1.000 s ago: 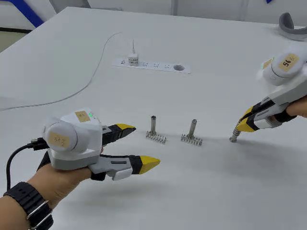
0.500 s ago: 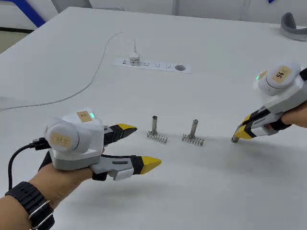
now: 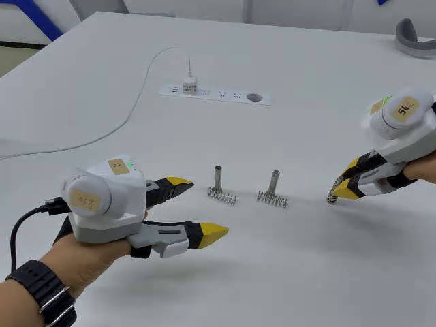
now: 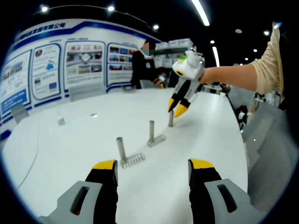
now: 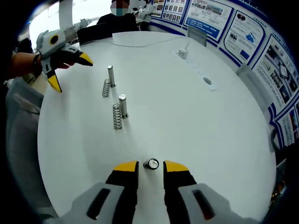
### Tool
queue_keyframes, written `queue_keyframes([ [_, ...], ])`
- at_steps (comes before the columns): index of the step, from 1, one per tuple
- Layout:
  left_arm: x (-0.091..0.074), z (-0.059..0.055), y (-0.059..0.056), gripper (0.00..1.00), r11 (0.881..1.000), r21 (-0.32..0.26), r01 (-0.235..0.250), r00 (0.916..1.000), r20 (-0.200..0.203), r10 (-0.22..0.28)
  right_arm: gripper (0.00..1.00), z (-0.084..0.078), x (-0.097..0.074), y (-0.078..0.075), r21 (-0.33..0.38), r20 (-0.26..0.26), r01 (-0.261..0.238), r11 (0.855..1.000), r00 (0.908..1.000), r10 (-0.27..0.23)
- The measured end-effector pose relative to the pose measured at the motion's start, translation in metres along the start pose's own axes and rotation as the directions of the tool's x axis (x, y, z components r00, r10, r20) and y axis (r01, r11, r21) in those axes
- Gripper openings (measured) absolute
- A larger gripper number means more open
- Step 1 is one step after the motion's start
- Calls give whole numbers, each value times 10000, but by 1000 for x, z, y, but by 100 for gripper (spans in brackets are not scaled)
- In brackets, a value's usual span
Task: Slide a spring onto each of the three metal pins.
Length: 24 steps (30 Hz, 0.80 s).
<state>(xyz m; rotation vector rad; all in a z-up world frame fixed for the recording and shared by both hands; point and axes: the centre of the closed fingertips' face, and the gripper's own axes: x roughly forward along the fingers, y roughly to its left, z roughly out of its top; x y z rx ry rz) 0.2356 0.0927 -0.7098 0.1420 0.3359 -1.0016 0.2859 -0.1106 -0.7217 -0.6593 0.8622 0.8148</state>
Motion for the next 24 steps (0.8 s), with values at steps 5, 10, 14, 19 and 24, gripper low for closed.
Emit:
queue_keyframes([
  [5,0,0,0,62,10000,1,2,10000,0,-2,22,12,-7,3,-25,413,51,10000,9991,-50],
  [10,0,1,-1,62,10000,8,-2,10000,18,2,22,24,-8,10,-144,696,-87,9999,9975,97],
  [14,1,1,-1,62,10000,7,8,10000,5,-8,22,34,-1,17,-306,854,-273,9992,9959,298],
  [19,1,1,-1,61,10000,26,11,10000,8,-11,21,41,11,32,-606,794,-604,9963,9947,651],
  [24,1,1,-2,61,10000,19,7,10000,1,-7,21,48,20,43,-816,766,-871,9929,9927,933],
])
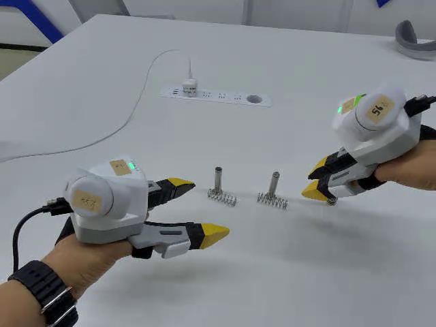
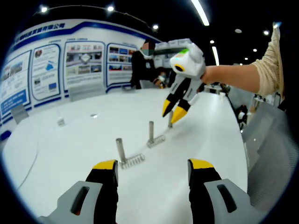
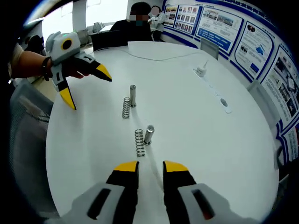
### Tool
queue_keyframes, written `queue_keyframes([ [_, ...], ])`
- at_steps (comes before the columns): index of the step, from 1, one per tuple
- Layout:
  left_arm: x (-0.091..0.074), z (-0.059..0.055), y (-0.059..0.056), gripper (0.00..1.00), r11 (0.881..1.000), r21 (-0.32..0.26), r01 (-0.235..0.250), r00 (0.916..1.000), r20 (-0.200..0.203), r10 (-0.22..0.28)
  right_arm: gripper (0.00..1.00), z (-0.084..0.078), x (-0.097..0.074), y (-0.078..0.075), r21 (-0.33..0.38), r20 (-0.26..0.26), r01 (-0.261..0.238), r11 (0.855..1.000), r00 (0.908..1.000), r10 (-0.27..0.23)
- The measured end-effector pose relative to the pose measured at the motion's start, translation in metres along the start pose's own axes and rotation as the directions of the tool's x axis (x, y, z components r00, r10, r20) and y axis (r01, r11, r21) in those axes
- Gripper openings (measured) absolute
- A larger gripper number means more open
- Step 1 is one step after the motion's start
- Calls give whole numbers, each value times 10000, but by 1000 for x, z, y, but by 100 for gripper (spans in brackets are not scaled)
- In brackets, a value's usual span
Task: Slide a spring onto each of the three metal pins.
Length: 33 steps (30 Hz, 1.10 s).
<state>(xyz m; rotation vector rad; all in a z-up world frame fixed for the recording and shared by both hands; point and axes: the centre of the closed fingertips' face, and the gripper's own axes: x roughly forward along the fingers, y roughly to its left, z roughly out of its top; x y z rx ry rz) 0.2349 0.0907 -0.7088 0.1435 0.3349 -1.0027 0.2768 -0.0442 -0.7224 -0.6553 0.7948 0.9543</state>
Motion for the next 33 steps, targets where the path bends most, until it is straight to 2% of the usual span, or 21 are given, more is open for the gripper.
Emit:
queue_keyframes([
  [14,0,0,-2,61,10000,5,10,10000,-58,-10,16,1,30,16,-332,-338,-672,9972,9972,661],
  [24,-1,1,-2,61,10000,4,-18,10000,-76,18,14,-1,45,18,-512,-611,-956,9941,9938,924],
  [31,-2,1,-3,61,10000,-12,-60,9999,-98,60,13,-7,53,17,-448,-823,-1122,9927,9907,1082],
  [32,-2,1,-4,61,10000,-24,-57,9999,-96,57,12,-5,54,19,-301,-717,-1281,9913,9895,1257],
  [33,-2,1,-4,61,10000,-21,-61,9999,-96,61,12,-6,54,18,-316,-781,-1210,9922,9899,1182],
])
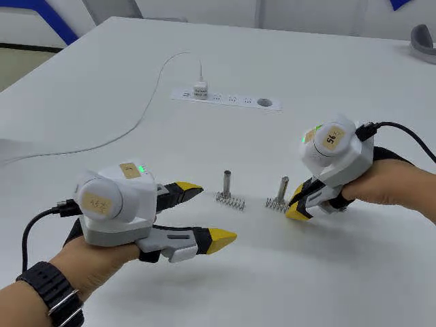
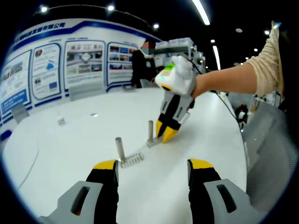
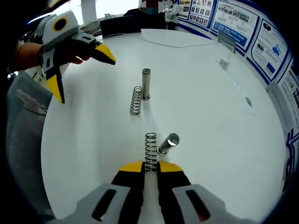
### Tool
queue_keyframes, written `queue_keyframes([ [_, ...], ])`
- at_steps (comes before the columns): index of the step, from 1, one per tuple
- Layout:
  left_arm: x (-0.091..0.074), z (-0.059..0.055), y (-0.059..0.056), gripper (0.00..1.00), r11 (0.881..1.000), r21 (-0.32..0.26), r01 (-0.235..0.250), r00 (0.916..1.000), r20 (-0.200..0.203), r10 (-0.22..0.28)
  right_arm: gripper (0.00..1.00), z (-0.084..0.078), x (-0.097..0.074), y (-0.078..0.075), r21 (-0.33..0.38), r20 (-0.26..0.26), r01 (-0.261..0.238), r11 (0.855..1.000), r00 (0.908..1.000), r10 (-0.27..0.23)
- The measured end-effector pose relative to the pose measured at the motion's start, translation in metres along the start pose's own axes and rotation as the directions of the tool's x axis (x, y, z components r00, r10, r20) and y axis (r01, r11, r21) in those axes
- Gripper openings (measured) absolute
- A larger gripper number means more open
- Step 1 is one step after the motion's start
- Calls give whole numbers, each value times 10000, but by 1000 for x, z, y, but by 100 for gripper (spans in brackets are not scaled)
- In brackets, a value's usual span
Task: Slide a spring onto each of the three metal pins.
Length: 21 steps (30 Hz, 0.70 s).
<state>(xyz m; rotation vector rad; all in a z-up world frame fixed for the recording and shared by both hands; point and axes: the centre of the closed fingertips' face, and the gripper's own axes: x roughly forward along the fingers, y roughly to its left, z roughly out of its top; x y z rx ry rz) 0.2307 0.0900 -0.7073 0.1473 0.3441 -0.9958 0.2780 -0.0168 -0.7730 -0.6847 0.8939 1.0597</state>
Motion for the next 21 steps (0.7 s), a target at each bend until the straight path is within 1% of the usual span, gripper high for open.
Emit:
queue_keyframes([
  [5,1,-1,-2,60,10000,-21,19,10000,-11,-19,12,0,-2,2,219,81,-99,9997,9999,97],
  [8,2,-2,-4,60,10000,-3,64,10000,-26,-64,12,4,-7,3,235,238,-50,9997,9997,44],
  [10,3,-2,-4,60,9999,-30,104,9999,-21,-104,12,6,-12,6,128,282,-69,9999,9996,65],
  [13,4,-2,-5,60,9999,-6,149,9999,-32,-149,12,6,-16,8,-126,213,-77,9999,9997,79],
  [20,9,0,-12,59,9993,79,374,9993,-12,-374,12,7,-30,22,-596,219,-181,9981,9996,194],
  [21,10,0,-14,59,9990,105,428,9991,-22,-427,12,8,-33,26,-704,235,-226,9973,9994,243],
])
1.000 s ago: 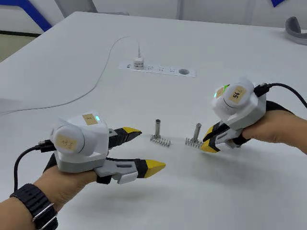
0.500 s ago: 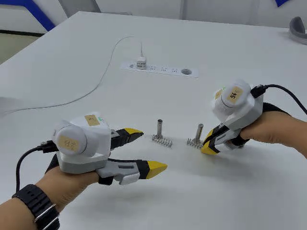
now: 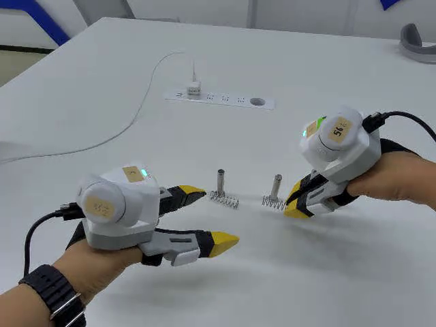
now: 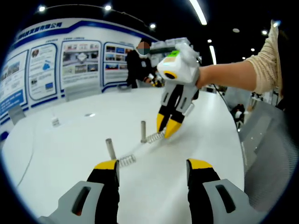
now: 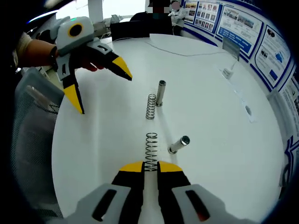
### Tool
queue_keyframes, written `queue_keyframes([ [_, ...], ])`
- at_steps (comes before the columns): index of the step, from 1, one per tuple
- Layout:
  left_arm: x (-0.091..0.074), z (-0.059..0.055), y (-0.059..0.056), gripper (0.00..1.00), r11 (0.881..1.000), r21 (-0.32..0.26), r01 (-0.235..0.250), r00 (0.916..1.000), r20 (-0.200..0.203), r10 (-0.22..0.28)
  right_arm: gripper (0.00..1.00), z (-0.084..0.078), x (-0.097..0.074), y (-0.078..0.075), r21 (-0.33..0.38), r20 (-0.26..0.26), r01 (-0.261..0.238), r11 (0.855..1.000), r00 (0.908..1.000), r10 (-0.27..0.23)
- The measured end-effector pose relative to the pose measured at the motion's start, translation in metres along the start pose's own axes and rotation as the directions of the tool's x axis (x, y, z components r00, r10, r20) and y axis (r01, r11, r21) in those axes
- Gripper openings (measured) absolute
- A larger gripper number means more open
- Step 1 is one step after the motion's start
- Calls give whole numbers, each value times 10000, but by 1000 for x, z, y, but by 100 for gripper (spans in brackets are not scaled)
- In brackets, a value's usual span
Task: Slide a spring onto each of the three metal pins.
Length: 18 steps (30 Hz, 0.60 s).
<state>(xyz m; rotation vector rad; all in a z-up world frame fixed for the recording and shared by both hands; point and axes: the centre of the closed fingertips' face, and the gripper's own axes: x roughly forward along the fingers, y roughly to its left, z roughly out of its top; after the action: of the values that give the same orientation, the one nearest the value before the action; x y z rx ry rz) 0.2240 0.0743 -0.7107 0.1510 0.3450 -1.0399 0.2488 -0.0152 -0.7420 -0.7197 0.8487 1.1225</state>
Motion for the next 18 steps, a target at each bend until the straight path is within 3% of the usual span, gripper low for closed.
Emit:
queue_keyframes([
  [8,9,0,-11,56,9992,173,351,9994,-71,-350,12,7,-7,17,-662,-48,-246,9975,9997,243],
  [18,14,4,-17,51,9973,443,593,9982,-59,-591,12,20,-9,35,-1460,29,-660,9871,9977,671],
])
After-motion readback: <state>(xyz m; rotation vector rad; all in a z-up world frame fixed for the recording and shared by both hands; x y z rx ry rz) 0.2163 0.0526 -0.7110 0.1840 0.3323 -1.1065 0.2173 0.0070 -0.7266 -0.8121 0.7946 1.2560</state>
